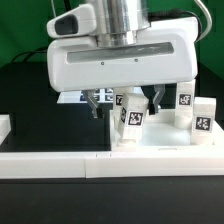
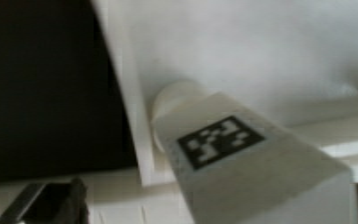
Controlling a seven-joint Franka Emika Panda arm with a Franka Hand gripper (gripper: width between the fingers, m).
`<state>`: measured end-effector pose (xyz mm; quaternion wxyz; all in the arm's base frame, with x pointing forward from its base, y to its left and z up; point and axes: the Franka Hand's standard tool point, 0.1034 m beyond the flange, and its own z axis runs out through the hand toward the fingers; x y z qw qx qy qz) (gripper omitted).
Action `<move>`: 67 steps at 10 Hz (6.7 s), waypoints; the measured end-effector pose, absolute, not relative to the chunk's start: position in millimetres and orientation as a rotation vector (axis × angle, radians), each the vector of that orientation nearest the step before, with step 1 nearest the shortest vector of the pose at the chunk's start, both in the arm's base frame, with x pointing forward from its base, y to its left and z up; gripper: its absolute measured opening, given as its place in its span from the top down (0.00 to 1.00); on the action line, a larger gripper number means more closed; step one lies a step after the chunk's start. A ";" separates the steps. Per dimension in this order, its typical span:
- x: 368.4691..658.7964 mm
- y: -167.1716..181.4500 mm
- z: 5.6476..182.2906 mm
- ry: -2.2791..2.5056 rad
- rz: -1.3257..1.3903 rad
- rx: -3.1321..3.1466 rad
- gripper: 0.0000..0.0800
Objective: Assemble square table
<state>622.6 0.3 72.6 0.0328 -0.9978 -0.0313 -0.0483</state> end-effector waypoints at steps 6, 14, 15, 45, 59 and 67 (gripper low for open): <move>621.5 0.9 70.9 0.333 -0.126 -3.039 0.64; 621.4 -3.3 68.2 1.944 -0.042 -2.266 0.64; 621.2 -1.4 67.7 1.981 -0.034 -2.230 0.64; 623.4 8.8 64.7 2.111 -0.016 -2.156 0.64; 620.5 0.0 61.2 0.224 -0.108 -3.014 0.19; 621.0 -1.8 59.9 0.854 -0.083 -2.890 0.67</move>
Offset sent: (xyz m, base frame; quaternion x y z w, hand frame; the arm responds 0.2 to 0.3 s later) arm 0.0000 0.0000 0.0000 0.0000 0.0000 0.1938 0.9810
